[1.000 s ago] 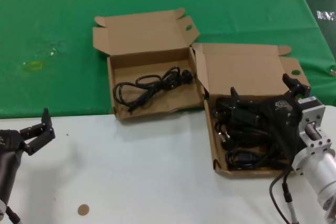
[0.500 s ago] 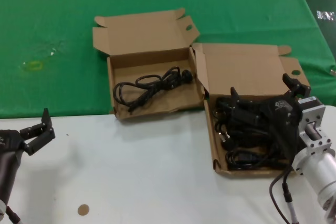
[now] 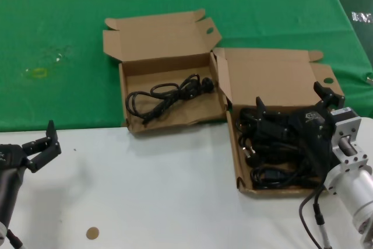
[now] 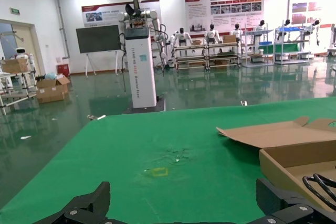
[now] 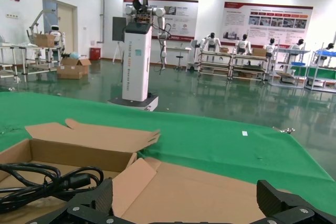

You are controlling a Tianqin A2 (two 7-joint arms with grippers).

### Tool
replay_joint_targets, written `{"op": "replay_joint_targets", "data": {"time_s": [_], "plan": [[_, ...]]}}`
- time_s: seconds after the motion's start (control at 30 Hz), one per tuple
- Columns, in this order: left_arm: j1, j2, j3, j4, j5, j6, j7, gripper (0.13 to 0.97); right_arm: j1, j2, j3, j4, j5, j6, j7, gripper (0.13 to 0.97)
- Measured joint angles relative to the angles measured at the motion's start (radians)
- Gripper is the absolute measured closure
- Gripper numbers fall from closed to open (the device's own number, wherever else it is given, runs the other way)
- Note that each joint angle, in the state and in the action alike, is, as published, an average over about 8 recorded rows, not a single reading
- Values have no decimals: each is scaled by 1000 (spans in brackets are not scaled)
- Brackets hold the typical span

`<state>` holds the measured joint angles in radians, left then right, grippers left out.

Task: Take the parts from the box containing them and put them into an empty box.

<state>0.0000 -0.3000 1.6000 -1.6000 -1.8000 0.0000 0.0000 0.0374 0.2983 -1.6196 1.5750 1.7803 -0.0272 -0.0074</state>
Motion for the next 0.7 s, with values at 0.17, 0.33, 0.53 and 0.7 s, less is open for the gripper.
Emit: {"op": "replay_joint_targets", "data": {"time_s": [0.17,0.33,0.53,0.7], "plan": [[0,0,0,0,0,0,0,132,0,0,0,0,0,0,0,129],[0,0,0,0,0,0,0,132,0,0,0,0,0,0,0,129],[0,0,0,0,0,0,0,132,0,0,0,0,0,0,0,129],[0,0,0,0,0,0,0,132,0,0,0,0,0,0,0,129]]}}
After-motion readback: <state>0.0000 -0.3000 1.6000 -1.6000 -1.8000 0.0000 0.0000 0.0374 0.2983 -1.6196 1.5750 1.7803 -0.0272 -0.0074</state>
